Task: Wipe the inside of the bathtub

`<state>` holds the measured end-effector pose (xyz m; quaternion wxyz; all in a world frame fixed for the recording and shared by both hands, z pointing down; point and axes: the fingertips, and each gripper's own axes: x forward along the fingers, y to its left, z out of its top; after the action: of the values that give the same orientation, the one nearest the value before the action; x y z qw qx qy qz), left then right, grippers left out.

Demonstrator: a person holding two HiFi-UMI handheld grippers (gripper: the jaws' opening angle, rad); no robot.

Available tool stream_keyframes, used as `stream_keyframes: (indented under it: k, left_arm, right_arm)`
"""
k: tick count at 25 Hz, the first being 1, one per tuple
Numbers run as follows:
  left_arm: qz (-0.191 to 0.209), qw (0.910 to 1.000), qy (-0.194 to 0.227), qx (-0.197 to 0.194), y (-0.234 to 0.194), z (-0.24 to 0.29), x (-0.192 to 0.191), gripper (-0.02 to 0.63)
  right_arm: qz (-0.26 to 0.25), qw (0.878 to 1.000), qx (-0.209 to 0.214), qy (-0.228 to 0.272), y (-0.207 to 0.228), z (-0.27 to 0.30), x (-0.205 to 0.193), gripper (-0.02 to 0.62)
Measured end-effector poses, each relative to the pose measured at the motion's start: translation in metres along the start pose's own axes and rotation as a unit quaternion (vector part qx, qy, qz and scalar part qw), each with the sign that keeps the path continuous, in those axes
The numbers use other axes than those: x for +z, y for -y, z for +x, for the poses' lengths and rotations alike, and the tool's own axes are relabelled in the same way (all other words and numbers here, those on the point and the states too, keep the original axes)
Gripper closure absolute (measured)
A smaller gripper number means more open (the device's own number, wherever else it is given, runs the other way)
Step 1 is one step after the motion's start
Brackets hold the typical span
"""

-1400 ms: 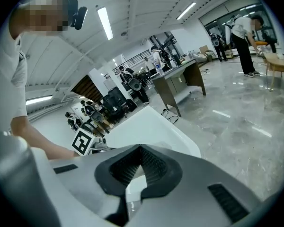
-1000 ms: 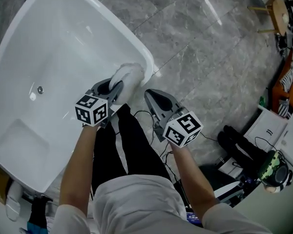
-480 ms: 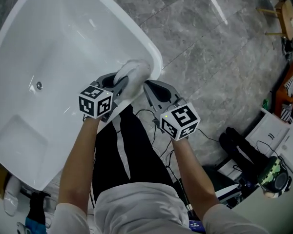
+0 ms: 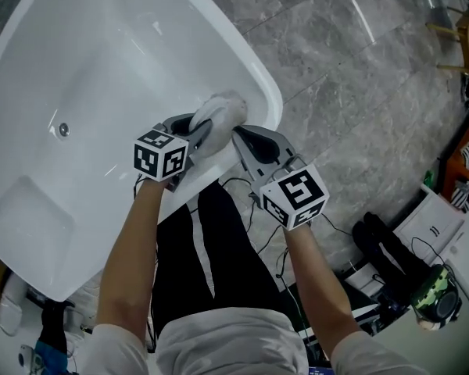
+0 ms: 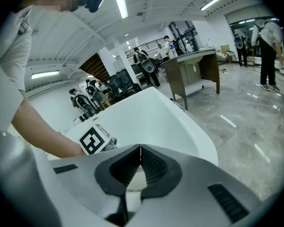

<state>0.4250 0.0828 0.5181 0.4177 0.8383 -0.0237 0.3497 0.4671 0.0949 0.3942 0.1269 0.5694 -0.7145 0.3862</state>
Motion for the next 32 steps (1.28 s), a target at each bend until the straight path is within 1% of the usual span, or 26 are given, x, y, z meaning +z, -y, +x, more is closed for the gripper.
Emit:
stream_keyframes:
  k: [4, 7, 11, 14, 17, 19, 22, 24, 28, 30, 32]
  left_arm:
    - [-0.004, 1.0000, -0.006, -0.003, -0.023, 0.007, -0.013, 0.508]
    - [-0.009, 0.9999, -0.007, 0.000, -0.047, 0.012, -0.025, 0.508]
    - [-0.006, 0.9999, -0.012, 0.006, -0.074, 0.020, -0.039, 0.508]
    - [-0.003, 0.9998, -0.019, 0.010, -0.095, 0.025, -0.050, 0.508]
    - [-0.003, 0.9995, -0.029, 0.015, -0.111, 0.029, -0.061, 0.508]
    - [0.002, 0.9993, -0.034, 0.017, -0.119, 0.032, -0.066, 0.508]
    - [0.009, 0.9994, -0.031, 0.016, -0.127, 0.035, -0.070, 0.508]
    - [0.009, 0.9994, -0.029, 0.015, -0.131, 0.037, -0.074, 0.508]
    - [0.005, 0.9993, -0.029, 0.024, -0.146, 0.041, -0.084, 0.508]
    - [0.001, 0.9992, -0.026, 0.029, -0.156, 0.044, -0.088, 0.508]
    - [-0.004, 0.9991, -0.025, 0.033, -0.168, 0.048, -0.094, 0.508]
  right_arm:
    - [-0.045, 0.998, 0.022, -0.033, -0.009, 0.021, -0.006, 0.575]
    - [-0.083, 0.994, 0.036, -0.065, -0.014, 0.036, -0.009, 0.575]
    - [-0.126, 0.985, 0.059, -0.099, -0.018, 0.054, -0.005, 0.575]
    - [-0.159, 0.976, 0.079, -0.125, -0.022, 0.069, -0.005, 0.575]
    - [-0.179, 0.969, 0.097, -0.141, -0.026, 0.083, -0.006, 0.575]
    - [-0.198, 0.960, 0.113, -0.166, -0.029, 0.095, -0.011, 0.575]
    - [-0.231, 0.939, 0.139, -0.213, -0.036, 0.117, -0.027, 0.575]
    - [-0.234, 0.935, 0.148, -0.223, -0.037, 0.132, -0.036, 0.575]
    - [-0.216, 0.935, 0.150, -0.239, -0.030, 0.155, -0.047, 0.575]
    - [-0.222, 0.930, 0.149, -0.252, -0.025, 0.165, -0.051, 0.575]
    - [-0.234, 0.921, 0.155, -0.270, -0.022, 0.174, -0.059, 0.575]
